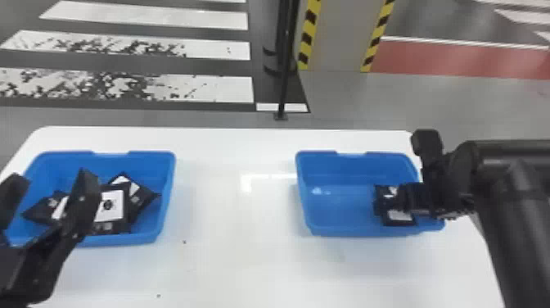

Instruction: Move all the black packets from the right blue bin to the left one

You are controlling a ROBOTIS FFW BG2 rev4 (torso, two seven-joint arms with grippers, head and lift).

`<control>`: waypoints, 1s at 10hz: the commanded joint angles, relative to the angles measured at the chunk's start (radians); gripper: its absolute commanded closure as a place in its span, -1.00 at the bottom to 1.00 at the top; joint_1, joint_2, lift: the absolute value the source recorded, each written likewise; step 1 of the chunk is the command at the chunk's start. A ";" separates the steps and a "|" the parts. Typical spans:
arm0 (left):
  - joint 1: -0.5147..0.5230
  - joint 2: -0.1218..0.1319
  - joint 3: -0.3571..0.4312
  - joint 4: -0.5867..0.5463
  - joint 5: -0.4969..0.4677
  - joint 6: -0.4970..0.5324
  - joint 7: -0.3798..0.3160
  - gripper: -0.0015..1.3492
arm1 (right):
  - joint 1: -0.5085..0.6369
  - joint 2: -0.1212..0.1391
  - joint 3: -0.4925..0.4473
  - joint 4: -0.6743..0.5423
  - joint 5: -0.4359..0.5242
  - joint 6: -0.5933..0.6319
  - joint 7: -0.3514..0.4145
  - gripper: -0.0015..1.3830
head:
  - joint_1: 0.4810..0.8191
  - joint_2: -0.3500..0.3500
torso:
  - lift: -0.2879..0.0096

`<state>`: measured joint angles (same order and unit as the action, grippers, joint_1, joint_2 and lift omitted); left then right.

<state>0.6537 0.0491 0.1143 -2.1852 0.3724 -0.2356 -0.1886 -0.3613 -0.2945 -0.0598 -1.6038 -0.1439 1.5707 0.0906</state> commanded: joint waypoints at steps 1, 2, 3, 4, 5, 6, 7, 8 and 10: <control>0.002 0.000 0.001 0.000 -0.001 0.000 0.000 -0.74 | 0.005 0.000 0.000 0.015 0.000 0.001 0.000 -0.76 | 0.27 -0.36 | -0.01; 0.002 -0.002 0.001 0.002 -0.001 0.000 0.000 -0.74 | 0.008 0.000 0.000 0.022 0.000 0.001 0.000 -0.76 | 0.27 -0.36 | -0.01; -0.001 0.000 0.001 0.005 0.003 -0.005 0.000 -0.74 | 0.013 0.001 0.000 0.027 0.000 0.001 0.000 -0.74 | 0.27 -0.36 | -0.01; -0.001 0.000 0.003 0.009 0.003 -0.010 0.000 -0.74 | 0.018 0.001 0.000 0.024 0.000 0.001 0.000 -0.73 | 0.27 -0.36 | -0.01; -0.001 0.000 0.003 0.014 0.009 -0.010 0.000 -0.74 | 0.018 0.001 -0.002 0.034 -0.006 0.001 0.001 -0.71 | 0.27 -0.36 | -0.01; -0.001 0.000 0.001 0.019 0.014 -0.015 0.000 -0.74 | 0.032 0.001 -0.006 0.037 -0.032 0.001 0.005 -0.56 | 0.27 -0.36 | -0.01; -0.001 -0.002 0.001 0.022 0.020 -0.017 0.000 -0.74 | 0.037 0.001 -0.018 0.061 -0.047 0.001 0.026 -0.22 | 0.27 -0.35 | -0.01; -0.001 -0.002 0.001 0.024 0.022 -0.020 0.000 -0.74 | 0.040 0.003 -0.022 0.069 -0.047 -0.012 0.044 0.07 | 0.27 -0.32 | -0.01; -0.001 0.000 0.003 0.027 0.026 -0.022 0.000 -0.74 | 0.104 0.021 -0.062 -0.003 -0.044 -0.110 0.049 0.66 | 0.27 -0.29 | -0.01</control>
<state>0.6534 0.0485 0.1165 -2.1591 0.3971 -0.2574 -0.1886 -0.2811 -0.2808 -0.1040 -1.5758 -0.1923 1.4894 0.1410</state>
